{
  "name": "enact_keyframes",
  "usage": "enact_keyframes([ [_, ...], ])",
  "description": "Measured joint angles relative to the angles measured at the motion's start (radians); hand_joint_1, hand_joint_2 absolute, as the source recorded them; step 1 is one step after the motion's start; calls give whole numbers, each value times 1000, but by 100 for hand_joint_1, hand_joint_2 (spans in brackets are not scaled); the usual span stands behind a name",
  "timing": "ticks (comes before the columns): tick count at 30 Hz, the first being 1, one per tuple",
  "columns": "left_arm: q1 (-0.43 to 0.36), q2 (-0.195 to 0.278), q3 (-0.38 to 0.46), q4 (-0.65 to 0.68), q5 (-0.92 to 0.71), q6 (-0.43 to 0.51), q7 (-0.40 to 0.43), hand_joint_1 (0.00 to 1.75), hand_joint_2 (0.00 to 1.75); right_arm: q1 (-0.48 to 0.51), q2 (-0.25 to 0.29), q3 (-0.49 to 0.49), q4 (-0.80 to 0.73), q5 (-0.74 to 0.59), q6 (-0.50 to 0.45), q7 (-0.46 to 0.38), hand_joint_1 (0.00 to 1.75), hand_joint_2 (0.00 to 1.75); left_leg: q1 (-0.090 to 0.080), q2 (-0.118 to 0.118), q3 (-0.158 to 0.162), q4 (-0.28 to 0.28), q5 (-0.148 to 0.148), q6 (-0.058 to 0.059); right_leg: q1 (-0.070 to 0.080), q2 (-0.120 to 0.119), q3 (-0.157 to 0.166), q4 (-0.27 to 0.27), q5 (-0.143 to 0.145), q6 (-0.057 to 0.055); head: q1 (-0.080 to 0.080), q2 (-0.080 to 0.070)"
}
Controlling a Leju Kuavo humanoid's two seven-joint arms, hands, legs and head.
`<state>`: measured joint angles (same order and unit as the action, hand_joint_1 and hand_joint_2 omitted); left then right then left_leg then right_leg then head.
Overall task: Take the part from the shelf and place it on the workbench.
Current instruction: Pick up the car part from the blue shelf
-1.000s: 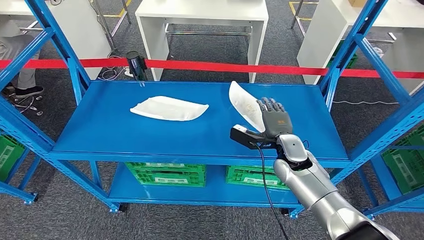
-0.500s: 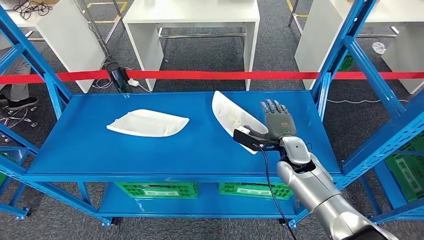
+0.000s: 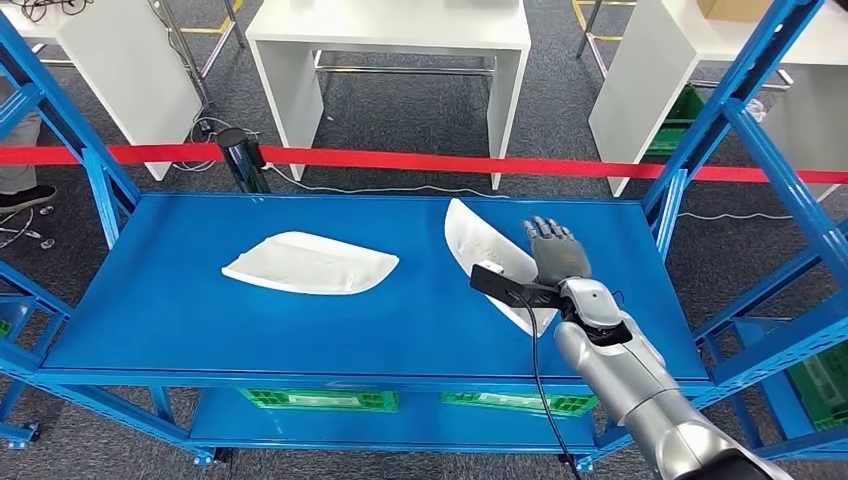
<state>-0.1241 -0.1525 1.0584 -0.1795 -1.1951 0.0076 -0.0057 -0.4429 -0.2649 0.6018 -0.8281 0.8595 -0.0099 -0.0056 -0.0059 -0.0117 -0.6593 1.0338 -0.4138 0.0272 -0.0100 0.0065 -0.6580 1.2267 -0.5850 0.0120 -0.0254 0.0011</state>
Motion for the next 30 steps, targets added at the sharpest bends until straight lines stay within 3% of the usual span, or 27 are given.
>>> enact_keyframes([
  [2, -1, 0, 0, 0, -1, 0, -1, 0, 0, -5, 2, -2, 10, -10, -1, -4, 0, 44, -2, -1, 7, 4, -7, -7, 3, -3, 46, -128, 67, -7, 0, 0],
  [3, -2, 1, 0, 0, -1, 0, -2, 0, 0, -7, 4, -3, 12, -19, -5, -8, 0, 0, -4, -1, 7, 6, -9, -11, 4, -3, 60, -166, 81, -12, 0, 0],
  [7, 1, 3, 0, -1, -2, 0, -6, 0, 0, 3, 15, -11, -38, -66, -53, -29, 0, 0, -7, -1, 10, 2, -11, -8, 7, -1, 70, -183, 86, -20, -1, 0],
  [10, 2, 3, 0, 0, -1, 0, -9, 0, 0, 13, 17, -13, -138, -84, -66, -15, 0, 0, -6, 0, 14, -5, -5, -19, 9, 0, 70, -183, 87, -26, -1, 0],
  [20, 6, 1, 0, 0, -1, 0, -6, 0, 0, 89, 18, -3, -452, -68, -75, -4, 0, 0, -3, -1, 18, -9, -6, -30, 9, 0, 72, -183, 83, -34, -1, 0],
  [24, 5, 0, 0, 0, -5, 0, -5, 0, 0, 97, 18, 19, -512, -82, -58, -11, 0, 175, -4, -1, 18, -9, -7, -31, 9, 0, 73, -184, 82, -34, -1, 0],
  [30, -1, -1, 0, 0, -22, 0, 6, 0, 0, 83, 44, 63, -488, -148, 26, -7, 0, 175, -4, -1, 18, -8, -8, -30, 8, 0, 75, -185, 82, -34, -1, 0],
])
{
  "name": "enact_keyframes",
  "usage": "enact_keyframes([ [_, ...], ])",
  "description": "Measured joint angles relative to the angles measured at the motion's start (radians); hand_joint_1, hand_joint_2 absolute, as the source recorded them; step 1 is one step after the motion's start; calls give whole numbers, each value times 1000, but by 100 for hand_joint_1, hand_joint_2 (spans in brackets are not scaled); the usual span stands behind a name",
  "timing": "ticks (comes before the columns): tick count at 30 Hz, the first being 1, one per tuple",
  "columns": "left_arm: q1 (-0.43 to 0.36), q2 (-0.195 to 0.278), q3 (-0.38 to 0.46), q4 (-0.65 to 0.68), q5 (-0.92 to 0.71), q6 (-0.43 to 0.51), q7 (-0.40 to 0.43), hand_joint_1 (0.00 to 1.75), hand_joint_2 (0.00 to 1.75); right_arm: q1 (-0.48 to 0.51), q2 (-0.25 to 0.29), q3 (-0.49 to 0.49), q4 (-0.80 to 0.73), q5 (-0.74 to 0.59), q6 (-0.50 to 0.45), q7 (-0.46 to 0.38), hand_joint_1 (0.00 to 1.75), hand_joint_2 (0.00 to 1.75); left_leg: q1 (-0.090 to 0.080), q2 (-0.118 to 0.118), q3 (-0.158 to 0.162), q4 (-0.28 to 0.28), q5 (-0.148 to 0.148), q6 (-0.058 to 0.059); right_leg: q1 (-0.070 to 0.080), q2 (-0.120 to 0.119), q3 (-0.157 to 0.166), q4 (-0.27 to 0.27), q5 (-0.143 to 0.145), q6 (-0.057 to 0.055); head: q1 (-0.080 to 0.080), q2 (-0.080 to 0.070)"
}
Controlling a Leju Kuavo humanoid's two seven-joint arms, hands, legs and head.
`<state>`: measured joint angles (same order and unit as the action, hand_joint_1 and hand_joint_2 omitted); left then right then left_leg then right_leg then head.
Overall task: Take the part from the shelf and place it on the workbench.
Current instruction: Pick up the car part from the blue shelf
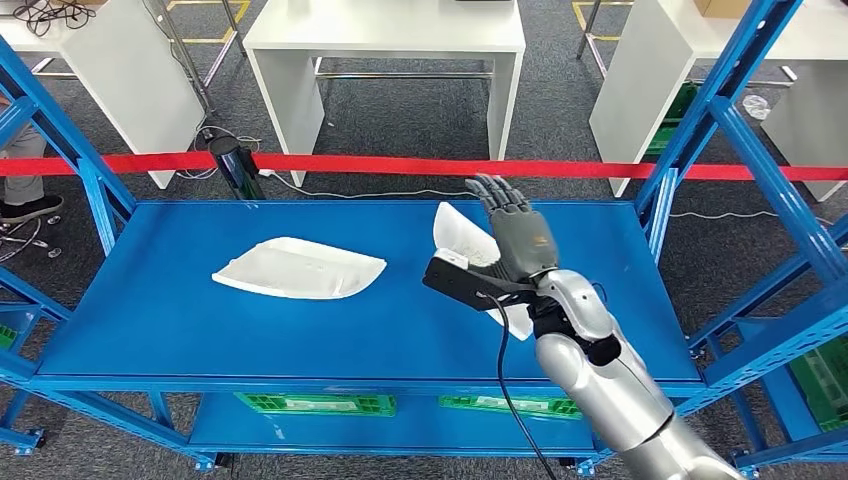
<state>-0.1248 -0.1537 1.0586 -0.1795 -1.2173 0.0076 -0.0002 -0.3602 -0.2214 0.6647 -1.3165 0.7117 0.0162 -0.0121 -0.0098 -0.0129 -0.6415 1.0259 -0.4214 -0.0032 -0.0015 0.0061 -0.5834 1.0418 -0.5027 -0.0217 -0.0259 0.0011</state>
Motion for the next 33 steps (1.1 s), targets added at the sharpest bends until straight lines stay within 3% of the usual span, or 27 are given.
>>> enact_keyframes([
  [6, -4, -2, 0, 0, -1, 0, 8, 0, 0, -11, 33, 40, 80, 3, 28, 51, 0, 175, 0, -1, 0, 1, 0, 0, -1, 0, 0, 0, 0, 0, 0, 0],
  [19, 1, -3, 10, 0, 14, 0, 4, 0, 0, -26, 45, 82, 153, 152, -6, 189, 0, 175, 0, -1, 0, 1, 0, 0, -2, 0, 0, 0, 0, 0, 0, 0],
  [33, 1, -6, 14, 0, 9, 0, 9, 0, 0, 34, 105, 66, 267, 51, 32, 190, 0, 175, 0, -1, 0, 1, -1, 1, -2, 0, 0, 0, -1, 0, 0, 0],
])
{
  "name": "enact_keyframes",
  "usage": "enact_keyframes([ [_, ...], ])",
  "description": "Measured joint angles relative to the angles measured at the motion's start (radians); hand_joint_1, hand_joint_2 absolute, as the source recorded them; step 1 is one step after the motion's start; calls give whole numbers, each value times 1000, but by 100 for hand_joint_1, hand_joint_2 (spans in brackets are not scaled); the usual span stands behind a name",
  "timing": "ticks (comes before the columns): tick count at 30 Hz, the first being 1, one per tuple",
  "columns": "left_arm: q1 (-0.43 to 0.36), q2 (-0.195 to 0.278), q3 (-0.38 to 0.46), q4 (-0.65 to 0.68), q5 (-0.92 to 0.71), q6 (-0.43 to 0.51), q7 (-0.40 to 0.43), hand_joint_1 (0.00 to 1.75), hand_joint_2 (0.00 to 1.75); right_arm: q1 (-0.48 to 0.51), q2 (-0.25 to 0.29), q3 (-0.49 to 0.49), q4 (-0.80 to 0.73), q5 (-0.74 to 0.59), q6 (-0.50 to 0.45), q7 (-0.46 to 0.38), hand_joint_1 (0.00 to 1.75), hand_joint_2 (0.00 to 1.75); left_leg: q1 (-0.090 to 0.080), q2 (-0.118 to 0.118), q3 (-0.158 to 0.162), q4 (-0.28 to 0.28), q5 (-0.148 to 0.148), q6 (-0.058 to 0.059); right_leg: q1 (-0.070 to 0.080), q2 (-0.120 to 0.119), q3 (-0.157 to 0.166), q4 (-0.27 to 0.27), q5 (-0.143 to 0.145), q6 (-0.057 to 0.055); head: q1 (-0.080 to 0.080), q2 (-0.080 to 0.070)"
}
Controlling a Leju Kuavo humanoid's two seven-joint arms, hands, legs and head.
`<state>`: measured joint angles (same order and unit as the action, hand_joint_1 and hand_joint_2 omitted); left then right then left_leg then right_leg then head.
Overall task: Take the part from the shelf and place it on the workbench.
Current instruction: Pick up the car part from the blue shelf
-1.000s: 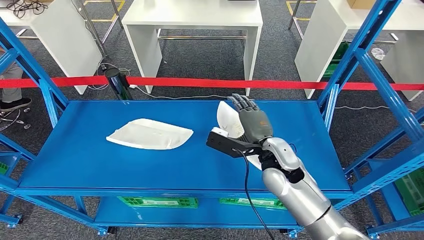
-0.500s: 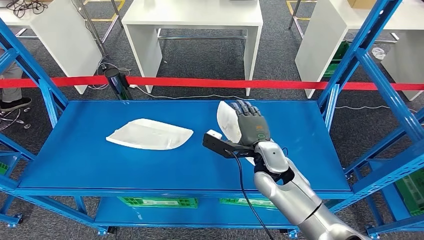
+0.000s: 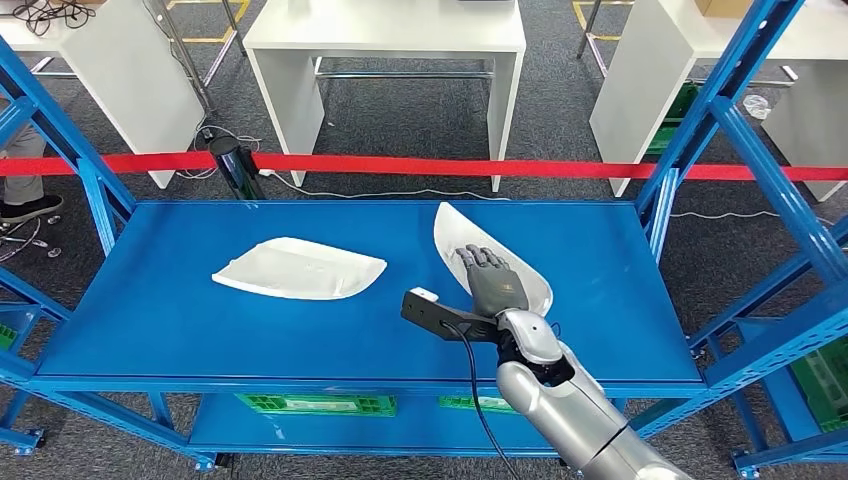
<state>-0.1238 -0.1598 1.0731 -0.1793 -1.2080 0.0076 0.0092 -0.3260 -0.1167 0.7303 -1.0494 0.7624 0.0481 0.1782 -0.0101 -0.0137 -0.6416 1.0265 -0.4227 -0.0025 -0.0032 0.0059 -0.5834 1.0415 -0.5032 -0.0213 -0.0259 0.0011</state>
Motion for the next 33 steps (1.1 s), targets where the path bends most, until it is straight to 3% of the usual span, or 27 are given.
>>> enact_keyframes([
  [1, 0, 0, 0, 0, -1, 0, 0, 0, 0, 6, 6, -6, 11, -6, -2, 0, 2, 175, 0, 0, 0, 0, 0, 0, 0, 0, 0, 0, 0, 0, 0, 0],
  [5, 0, 0, 0, 0, -3, 0, 1, 0, 0, 22, 28, -29, 36, -14, -17, 20, 175, 175, 0, 1, 1, 0, -1, 0, 0, 1, 0, 0, 0, 0, 0, 0],
  [29, -3, -1, 0, 0, -1, 0, 10, 0, 0, 61, 57, -115, 36, 33, -37, 53, 175, 175, 0, 1, 7, 0, -3, 1, 0, 1, 6, -2, -2, 1, 0, 0],
  [33, -2, -1, 2, 0, 6, 0, -1, 0, 175, 62, 60, -119, 31, 39, -37, 53, 175, 175, 0, 1, 7, 0, -3, 1, 0, 1, 6, -2, -2, 1, 0, 0],
])
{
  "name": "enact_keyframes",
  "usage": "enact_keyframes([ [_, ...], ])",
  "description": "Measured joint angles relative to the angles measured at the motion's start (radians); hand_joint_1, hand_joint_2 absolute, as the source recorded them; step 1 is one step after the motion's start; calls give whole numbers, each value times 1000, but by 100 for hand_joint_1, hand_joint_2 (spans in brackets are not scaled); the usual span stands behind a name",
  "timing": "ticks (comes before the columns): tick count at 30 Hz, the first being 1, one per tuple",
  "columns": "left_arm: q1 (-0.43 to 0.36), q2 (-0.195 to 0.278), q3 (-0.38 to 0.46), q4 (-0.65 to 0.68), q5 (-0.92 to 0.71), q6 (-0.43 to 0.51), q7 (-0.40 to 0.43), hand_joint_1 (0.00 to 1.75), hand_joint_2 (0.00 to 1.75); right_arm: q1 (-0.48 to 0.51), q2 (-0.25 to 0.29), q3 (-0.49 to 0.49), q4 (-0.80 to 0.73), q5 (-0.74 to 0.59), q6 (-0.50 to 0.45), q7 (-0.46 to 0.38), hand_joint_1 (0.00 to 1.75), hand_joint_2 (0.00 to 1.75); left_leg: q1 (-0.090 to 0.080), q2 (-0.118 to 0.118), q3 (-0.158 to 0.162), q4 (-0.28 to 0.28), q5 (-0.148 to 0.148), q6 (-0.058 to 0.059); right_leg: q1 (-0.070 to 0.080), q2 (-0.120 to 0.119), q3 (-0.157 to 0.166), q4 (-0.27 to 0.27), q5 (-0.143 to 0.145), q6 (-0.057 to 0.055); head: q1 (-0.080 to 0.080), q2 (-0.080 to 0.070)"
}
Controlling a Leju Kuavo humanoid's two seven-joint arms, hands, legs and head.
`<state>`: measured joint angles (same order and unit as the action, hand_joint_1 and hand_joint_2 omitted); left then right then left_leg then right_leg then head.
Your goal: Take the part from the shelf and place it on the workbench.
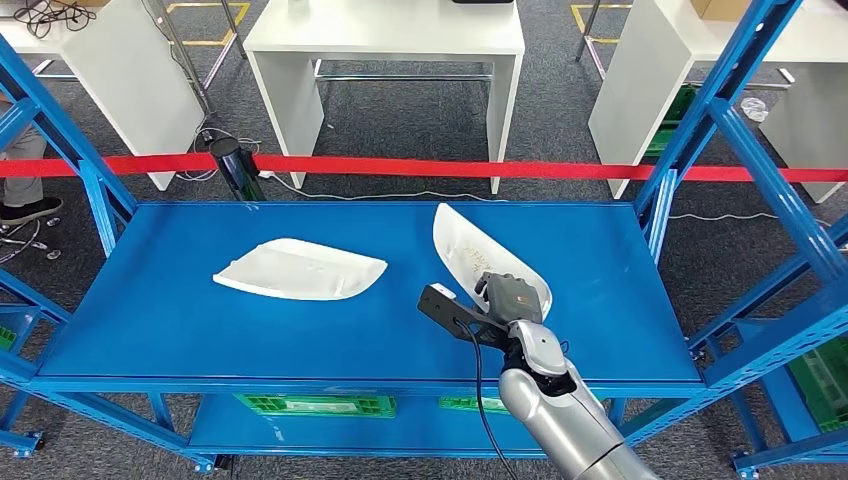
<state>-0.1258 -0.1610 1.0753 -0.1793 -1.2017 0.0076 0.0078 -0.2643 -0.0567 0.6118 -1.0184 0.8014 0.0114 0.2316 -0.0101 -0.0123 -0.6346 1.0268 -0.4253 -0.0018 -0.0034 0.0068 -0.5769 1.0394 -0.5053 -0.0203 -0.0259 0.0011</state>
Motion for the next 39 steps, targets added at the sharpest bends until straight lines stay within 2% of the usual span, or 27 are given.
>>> enact_keyframes([
  [8, 0, -1, 16, 0, 21, 0, -2, 0, 175, 3, 4, -20, -15, -4, 10, -10, 175, 175, 0, 0, 0, 0, 0, 0, 0, 0, 0, 0, 0, 0, 0, 0],
  [11, 3, -1, 23, 0, 28, 0, -11, 0, 175, 11, 7, -39, -42, -30, -25, -51, 175, 175, 0, 0, -1, 0, 0, 0, 0, 0, 1, 0, 0, 0, 0, 0],
  [15, 10, -1, 29, 0, 28, 0, -13, 0, 175, 21, 22, -69, -154, -74, -110, -144, 175, 175, 0, 0, -1, 0, 0, 0, 0, 0, 1, 0, 0, 0, 0, 0],
  [23, 13, -1, 31, 0, 7, 0, -20, 0, 175, -5, 38, -73, -425, -134, -148, -284, 175, 175, 0, -1, -1, 0, 0, 0, 0, 0, 0, 0, -1, 0, 0, 0],
  [29, 12, -1, 31, 0, -3, 0, -19, 0, 175, -26, 49, -66, -527, -133, -161, -312, 175, 175, 0, -1, -1, 0, 0, 0, 0, 0, 0, 0, -1, 0, 0, 0],
  [33, 11, -1, 31, 0, -6, 0, -20, 0, 175, -36, 56, -59, -556, -129, -161, -318, 175, 175, 0, -1, -1, 0, 0, 0, 0, 0, 1, 0, -1, 0, 0, 0],
  [39, 10, -1, 31, 0, -12, 0, -17, 0, 175, -37, 57, -39, -597, -122, -169, -371, 175, 175, 0, -1, -1, 0, 0, 0, 0, 0, 1, 0, -1, 0, 0, 0],
])
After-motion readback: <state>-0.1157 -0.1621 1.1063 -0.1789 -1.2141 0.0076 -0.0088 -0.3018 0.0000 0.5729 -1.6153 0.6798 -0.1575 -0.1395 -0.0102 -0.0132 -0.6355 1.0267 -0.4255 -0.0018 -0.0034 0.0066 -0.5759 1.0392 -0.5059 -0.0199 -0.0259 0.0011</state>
